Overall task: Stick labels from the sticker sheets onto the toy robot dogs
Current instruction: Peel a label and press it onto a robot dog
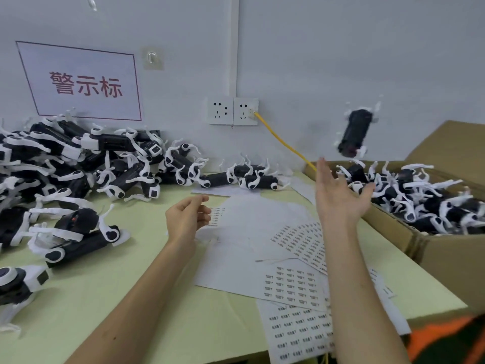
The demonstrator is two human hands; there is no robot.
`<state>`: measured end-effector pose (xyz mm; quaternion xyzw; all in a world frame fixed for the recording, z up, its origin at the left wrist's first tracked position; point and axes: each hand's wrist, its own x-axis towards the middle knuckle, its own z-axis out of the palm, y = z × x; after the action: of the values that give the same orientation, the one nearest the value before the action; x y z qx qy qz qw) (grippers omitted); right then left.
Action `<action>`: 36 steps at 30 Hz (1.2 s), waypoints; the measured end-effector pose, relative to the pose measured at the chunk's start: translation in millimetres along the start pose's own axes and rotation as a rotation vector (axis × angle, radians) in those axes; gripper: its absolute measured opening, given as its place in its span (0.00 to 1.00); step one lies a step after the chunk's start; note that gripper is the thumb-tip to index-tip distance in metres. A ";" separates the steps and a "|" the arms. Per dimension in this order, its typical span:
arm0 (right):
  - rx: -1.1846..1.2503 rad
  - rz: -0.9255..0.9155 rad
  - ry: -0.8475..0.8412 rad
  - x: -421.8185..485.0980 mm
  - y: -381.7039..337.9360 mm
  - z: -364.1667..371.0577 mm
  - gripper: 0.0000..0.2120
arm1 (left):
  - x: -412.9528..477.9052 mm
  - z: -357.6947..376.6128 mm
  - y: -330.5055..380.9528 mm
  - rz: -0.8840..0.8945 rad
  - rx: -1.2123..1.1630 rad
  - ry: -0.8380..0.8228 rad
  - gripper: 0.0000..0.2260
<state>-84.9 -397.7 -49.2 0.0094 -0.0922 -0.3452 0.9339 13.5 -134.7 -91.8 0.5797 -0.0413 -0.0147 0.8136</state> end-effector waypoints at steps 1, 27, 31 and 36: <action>0.046 -0.056 0.008 0.8 -9.6 -1.1 0.39 | 0.6 -0.1 0.5 0.002 0.002 -0.003 0.08; -0.994 0.190 0.089 -17.8 69.0 -10.9 0.13 | 3.0 -39.3 49.9 -0.226 -0.876 0.154 0.29; -1.058 0.218 0.022 -22.4 74.8 -10.7 0.11 | -4.0 -48.5 58.6 -0.218 -0.974 0.169 0.32; -1.105 0.250 -0.030 -25.1 78.1 -11.2 0.11 | -10.1 -61.0 60.9 -0.247 -1.068 0.293 0.32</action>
<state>-51.4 -322.6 -58.0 -0.4967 0.0884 -0.2288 0.8325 7.1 -56.6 -54.6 0.0842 0.1532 -0.0478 0.9834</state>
